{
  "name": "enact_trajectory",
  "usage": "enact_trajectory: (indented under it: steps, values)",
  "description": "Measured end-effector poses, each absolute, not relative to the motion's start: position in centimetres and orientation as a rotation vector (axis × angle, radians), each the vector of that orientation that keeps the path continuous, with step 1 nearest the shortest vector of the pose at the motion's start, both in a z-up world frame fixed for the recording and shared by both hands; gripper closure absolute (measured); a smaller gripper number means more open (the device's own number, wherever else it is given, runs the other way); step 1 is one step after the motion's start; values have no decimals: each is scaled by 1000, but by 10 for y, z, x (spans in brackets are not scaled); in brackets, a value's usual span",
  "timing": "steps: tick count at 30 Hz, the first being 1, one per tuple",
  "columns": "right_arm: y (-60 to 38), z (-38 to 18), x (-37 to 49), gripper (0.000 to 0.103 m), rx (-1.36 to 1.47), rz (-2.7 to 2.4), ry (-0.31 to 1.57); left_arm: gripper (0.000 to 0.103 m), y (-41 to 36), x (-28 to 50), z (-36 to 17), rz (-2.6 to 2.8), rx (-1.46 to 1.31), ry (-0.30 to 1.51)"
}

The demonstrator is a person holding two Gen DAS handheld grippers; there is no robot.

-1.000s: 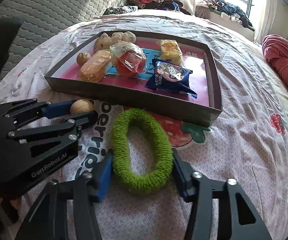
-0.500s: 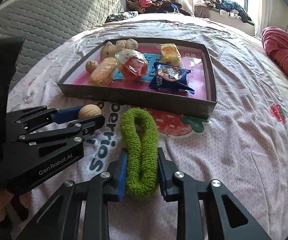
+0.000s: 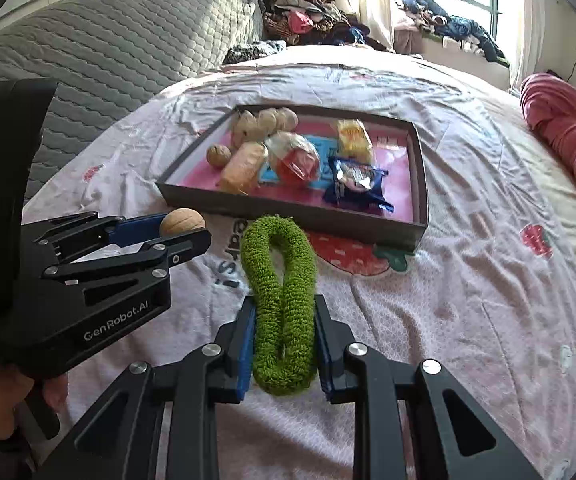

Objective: Organize objects
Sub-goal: 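Lift and carry the walnut in left tool and green ring in right tool over the tray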

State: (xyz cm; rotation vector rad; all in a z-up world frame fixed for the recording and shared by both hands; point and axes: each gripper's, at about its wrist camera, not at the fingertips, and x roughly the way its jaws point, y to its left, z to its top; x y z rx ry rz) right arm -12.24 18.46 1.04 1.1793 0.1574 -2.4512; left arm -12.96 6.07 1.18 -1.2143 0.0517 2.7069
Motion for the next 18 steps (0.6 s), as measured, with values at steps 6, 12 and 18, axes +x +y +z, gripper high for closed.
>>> enact_trajectory:
  steps: [6, 12, 18]
  values:
    - [179, 30, -105, 76, 1140, -2476, 157, 69, 53, -110, 32, 2747, -1189, 38]
    - [175, 48, -91, 76, 1103, -2498, 158, 69, 46, -92, 51, 2781, -1158, 37]
    - [174, 77, -77, 76, 1026, -2538, 154, 69, 39, -76, 77, 2835, -1117, 33]
